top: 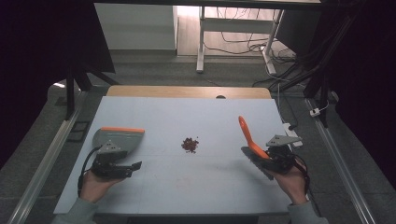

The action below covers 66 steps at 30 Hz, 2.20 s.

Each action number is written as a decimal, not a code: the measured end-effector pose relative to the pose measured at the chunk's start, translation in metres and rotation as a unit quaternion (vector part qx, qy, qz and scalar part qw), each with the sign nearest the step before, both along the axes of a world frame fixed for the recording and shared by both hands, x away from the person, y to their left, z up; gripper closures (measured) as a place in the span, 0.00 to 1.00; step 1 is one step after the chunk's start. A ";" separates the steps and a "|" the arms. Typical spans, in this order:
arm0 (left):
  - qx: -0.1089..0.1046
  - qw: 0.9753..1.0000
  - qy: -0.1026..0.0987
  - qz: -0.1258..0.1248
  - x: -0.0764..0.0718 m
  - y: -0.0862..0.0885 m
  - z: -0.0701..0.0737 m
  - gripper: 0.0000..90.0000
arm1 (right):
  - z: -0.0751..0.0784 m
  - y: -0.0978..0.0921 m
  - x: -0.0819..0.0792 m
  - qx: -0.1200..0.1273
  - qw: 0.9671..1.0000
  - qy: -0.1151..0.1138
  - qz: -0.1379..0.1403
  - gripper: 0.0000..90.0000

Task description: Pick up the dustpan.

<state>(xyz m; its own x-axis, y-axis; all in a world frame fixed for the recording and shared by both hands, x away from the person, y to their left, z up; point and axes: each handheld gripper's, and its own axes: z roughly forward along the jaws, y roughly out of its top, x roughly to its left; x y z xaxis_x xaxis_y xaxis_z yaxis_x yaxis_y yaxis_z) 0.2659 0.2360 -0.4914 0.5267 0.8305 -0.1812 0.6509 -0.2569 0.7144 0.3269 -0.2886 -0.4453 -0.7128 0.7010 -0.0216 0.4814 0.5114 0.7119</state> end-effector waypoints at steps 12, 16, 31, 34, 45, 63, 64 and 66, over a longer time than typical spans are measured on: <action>-0.001 1.000 -0.001 -0.011 -0.004 -0.001 0.002 0.26 | -0.004 0.010 0.003 -0.018 1.000 0.001 0.007 0.79; 0.001 1.000 -0.007 -0.011 -0.005 -0.002 0.006 0.26 | -0.004 0.011 0.002 -0.021 1.000 0.001 0.008 0.79; 0.018 1.000 -0.012 -0.016 -0.004 -0.007 0.017 0.26 | -0.002 0.013 -0.004 -0.018 1.000 -0.004 0.002 0.79; 0.018 1.000 -0.008 -0.004 -0.002 -0.007 0.021 0.26 | -0.002 0.011 -0.003 -0.014 1.000 -0.004 0.003 0.79; 0.033 0.999 0.018 0.026 0.010 -0.011 0.046 0.24 | -0.001 0.009 -0.001 -0.005 1.000 -0.005 0.010 0.79; 0.066 0.990 0.059 0.106 0.009 0.027 0.048 0.21 | -0.001 0.008 0.003 -0.016 1.000 -0.002 0.003 0.79; 0.062 0.990 0.064 0.109 0.009 0.030 0.048 0.21 | -0.002 0.008 0.003 -0.015 1.000 -0.001 0.002 0.79; 0.062 0.989 0.069 0.118 0.009 0.036 0.047 0.20 | -0.003 0.008 0.004 -0.017 1.000 -0.001 0.003 0.79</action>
